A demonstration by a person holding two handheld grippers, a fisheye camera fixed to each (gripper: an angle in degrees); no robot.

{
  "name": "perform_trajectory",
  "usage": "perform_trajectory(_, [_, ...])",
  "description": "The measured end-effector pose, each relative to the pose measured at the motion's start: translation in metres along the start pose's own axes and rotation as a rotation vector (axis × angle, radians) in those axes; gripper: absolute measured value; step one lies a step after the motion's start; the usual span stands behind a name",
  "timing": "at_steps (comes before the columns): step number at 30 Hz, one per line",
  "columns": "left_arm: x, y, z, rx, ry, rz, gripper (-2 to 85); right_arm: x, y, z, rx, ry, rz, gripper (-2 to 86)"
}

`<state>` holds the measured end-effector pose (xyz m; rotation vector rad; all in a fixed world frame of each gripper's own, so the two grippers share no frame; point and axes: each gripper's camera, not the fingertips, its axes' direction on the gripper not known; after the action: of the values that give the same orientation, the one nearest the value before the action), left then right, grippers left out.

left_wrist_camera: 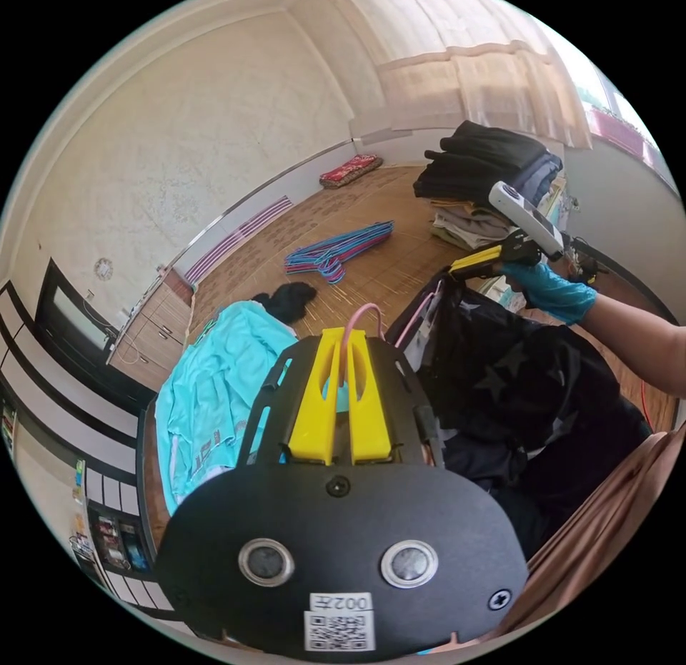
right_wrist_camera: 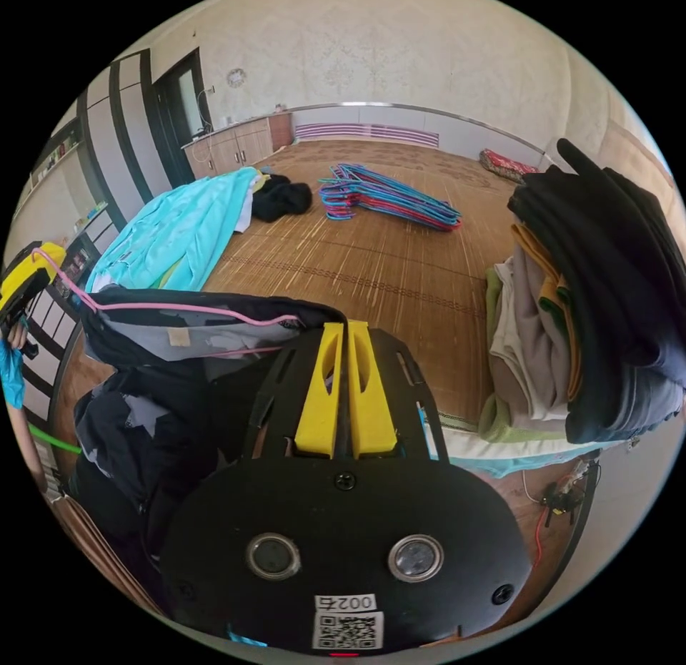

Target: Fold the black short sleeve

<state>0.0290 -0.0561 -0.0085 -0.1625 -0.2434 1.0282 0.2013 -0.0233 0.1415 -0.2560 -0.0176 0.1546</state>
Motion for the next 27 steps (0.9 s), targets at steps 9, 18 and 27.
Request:
perform_trajectory(9, [-0.006, -0.003, 0.0, 0.006, 0.019, -0.018, -1.0, -0.025, 0.014, -0.018, 0.079, -0.099, -0.148, 8.8])
perform_trajectory(18, [-0.001, -0.011, -0.002, 0.008, 0.017, 0.014, -1.0, -0.043, 0.01, -0.009, 0.046, 0.076, -0.175, 2.0])
perform_trajectory(27, [-0.001, -0.017, 0.006, -0.023, 0.041, 0.051, -1.0, -0.022, -0.002, -0.012, 0.071, 0.117, -0.048, -0.5])
